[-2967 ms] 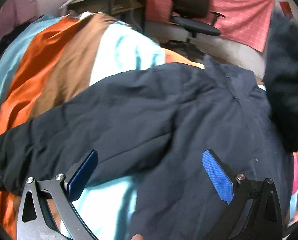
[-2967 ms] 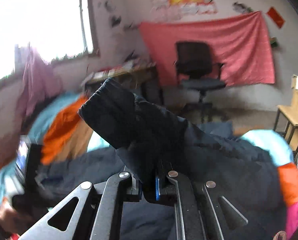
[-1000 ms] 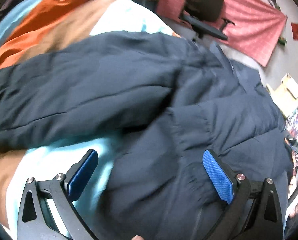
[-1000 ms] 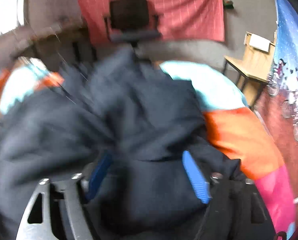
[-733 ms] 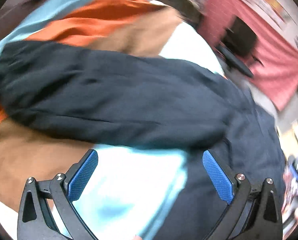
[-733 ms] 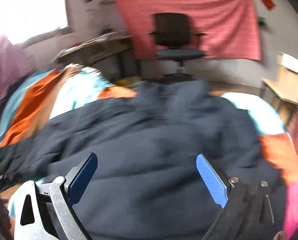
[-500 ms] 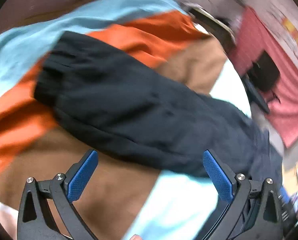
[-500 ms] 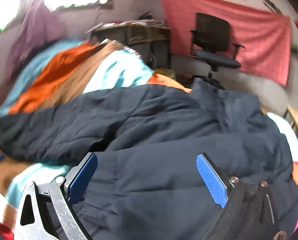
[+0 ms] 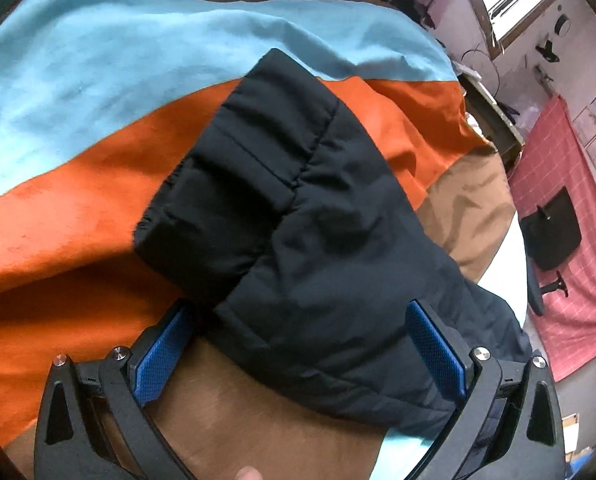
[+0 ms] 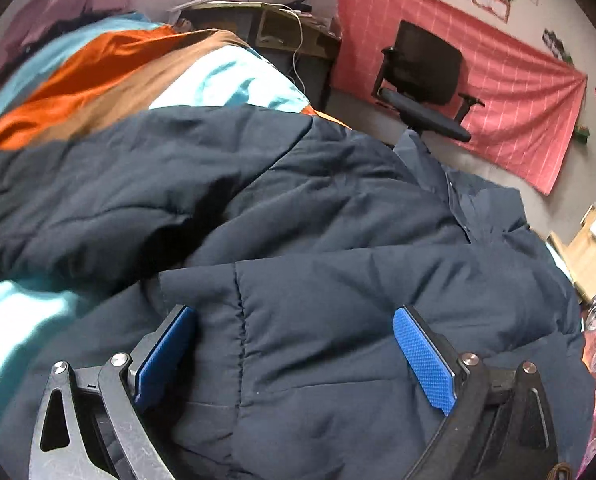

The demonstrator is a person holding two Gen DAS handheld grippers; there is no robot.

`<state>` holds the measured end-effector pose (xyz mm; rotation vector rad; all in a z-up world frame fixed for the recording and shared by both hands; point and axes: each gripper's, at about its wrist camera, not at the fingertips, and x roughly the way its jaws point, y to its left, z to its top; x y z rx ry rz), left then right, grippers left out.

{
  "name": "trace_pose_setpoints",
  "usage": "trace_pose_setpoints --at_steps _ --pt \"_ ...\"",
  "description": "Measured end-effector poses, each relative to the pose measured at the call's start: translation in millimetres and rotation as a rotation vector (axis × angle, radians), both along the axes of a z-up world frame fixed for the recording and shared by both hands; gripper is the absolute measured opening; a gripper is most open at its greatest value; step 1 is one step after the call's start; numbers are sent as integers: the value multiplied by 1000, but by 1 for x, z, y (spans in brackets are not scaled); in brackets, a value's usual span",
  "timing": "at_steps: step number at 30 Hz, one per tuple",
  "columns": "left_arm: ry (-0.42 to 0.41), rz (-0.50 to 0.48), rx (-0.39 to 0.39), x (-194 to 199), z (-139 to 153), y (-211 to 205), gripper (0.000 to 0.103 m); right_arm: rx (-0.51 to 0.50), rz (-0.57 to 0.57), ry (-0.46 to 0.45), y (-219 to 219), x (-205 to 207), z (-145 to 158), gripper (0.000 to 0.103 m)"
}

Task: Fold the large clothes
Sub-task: 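Grasp the other sleeve cuff with the left gripper and lift it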

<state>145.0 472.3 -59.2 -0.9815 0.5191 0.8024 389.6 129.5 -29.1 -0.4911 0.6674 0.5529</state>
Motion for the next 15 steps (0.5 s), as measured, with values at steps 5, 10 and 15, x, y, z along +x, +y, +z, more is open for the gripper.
trace_pose_setpoints --at_steps 5,10,15 --pt "59 23 45 3 1 -3 78 6 5 -21 -2 -1 -11 103" --pt "57 45 53 6 -1 1 37 6 8 -33 -1 -2 -16 103" --pt "20 33 137 6 23 -14 16 15 13 -45 -3 -5 -16 103"
